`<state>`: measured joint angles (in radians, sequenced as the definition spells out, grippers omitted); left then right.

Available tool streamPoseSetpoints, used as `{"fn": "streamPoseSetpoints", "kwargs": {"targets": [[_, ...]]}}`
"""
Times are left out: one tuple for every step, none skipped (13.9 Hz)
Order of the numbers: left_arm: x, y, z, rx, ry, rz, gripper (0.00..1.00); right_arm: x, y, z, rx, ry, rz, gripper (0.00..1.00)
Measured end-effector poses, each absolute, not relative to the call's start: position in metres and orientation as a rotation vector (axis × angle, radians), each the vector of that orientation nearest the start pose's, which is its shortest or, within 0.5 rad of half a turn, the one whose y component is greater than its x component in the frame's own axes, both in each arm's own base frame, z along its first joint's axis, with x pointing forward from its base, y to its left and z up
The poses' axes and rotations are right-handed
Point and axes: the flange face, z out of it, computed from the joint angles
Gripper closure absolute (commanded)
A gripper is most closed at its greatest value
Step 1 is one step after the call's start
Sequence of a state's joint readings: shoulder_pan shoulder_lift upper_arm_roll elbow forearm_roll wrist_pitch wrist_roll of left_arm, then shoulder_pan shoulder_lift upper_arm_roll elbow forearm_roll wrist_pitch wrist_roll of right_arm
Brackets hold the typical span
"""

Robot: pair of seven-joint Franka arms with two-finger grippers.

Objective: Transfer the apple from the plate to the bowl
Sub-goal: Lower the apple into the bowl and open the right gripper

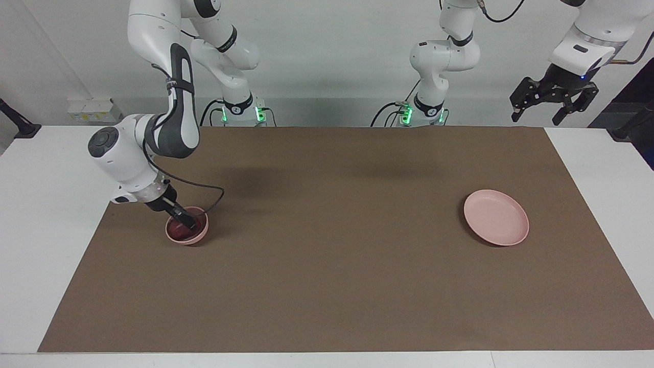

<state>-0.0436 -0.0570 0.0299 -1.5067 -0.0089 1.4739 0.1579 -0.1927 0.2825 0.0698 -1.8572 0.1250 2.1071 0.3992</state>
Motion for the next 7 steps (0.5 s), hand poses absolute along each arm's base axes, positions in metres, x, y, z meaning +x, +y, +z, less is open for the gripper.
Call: {"fn": "streamPoseSetpoints", "kwargs": {"targets": [[0.526, -0.008, 0.677, -3.138, 0.271, -0.039, 0.00, 0.617, -0.072, 0.383, -2.926, 0.778, 0.079, 0.00], [0.526, -0.008, 0.677, -3.138, 0.271, -0.040, 0.00, 0.617, -0.071, 0.399, -2.964, 0.674, 0.076, 0.00], [0.526, -0.008, 0.677, -3.139, 0.271, -0.040, 0.00, 0.615, -0.071, 0.413, -3.002, 0.585, 0.070, 0.00], [0.526, -0.008, 0.677, -3.139, 0.271, -0.040, 0.00, 0.612, -0.069, 0.426, -3.041, 0.517, 0.064, 0.00], [0.526, -0.008, 0.677, -3.139, 0.271, -0.040, 0.00, 0.609, -0.065, 0.438, -3.079, 0.461, 0.059, 0.00], [0.526, -0.008, 0.677, -3.139, 0.271, -0.040, 0.00, 0.606, -0.055, 0.451, -3.109, 0.415, 0.051, 0.00], [0.526, -0.008, 0.677, -3.139, 0.271, -0.040, 0.00, 0.601, -0.040, 0.466, -3.130, 0.371, 0.044, 0.00]]}}
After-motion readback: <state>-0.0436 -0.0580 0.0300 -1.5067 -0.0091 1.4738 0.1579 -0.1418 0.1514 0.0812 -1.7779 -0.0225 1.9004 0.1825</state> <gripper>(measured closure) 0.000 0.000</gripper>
